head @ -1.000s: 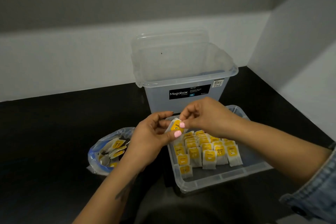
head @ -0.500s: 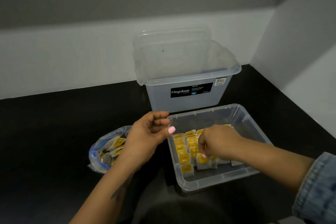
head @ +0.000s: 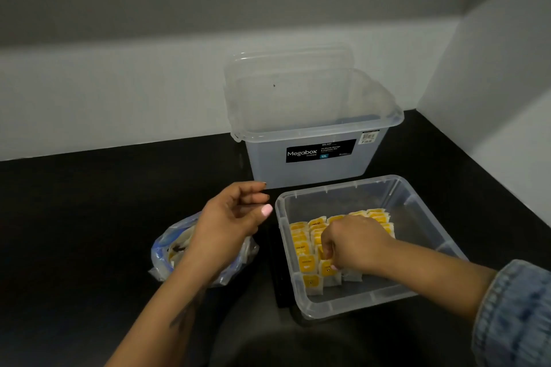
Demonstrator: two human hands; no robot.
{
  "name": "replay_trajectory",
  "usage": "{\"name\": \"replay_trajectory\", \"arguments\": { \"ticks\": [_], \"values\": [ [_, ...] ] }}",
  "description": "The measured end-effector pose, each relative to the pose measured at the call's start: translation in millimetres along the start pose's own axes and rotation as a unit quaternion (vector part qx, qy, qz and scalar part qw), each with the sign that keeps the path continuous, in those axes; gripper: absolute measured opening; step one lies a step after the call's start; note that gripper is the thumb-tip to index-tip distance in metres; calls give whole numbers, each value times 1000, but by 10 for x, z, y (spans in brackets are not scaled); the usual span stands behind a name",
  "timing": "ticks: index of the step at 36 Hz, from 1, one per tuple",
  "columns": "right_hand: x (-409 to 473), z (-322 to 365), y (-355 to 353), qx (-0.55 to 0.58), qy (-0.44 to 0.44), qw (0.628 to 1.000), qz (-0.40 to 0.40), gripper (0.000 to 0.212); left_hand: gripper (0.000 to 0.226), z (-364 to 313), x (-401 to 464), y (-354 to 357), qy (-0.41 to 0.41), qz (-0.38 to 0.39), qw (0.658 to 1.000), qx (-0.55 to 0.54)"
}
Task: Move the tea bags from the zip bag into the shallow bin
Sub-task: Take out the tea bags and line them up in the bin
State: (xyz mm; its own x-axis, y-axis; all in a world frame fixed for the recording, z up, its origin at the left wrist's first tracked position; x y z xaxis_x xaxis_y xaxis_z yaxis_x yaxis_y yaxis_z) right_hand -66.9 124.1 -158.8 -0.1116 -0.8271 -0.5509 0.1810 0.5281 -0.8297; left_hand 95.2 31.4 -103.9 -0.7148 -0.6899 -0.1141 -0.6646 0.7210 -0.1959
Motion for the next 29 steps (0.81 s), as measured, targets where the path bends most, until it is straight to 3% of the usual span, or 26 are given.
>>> {"name": "replay_trajectory", "arguments": {
  "ticks": [6, 11, 14, 19, 25, 29],
  "values": [
    [-100, -54, -172, 70, 26, 997, -6, 21, 32, -29, -109, -493, 8, -67, 986, 153],
    [-221, 26, -477, 136, 22, 990, -43, 15, 30, 84, -243, -891, 0, -112, 945, 308],
    [-267, 196, -646, 170, 5, 983, -68, 11, 30, 267, -271, -1032, -45, -102, 921, 374],
    [-346, 664, -857, 193, -31, 974, -111, 10, 26, 627, -284, -1041, -185, -2, 900, 394],
    [-269, 1364, -806, 168, -65, 975, -132, 10, 49, 794, -308, -1032, -193, 31, 903, 382],
    [92, 1771, -589, 87, -54, 989, -109, 22, 52, 802, -302, -1043, -185, 25, 908, 376]
  ]
}}
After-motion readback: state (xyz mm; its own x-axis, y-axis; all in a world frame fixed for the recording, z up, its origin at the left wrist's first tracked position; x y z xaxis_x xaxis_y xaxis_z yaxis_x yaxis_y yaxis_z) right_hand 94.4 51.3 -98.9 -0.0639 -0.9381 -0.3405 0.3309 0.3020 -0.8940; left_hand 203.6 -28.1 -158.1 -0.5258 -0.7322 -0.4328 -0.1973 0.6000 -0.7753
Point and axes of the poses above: each hand's wrist, its own x-axis towards the middle knuckle, its own y-axis out of the palm, z = x × y, the point moved 7 cm from there along x, towards the middle knuckle, and after that the axes turned 12 degrees about z, right-handed, at the moved point
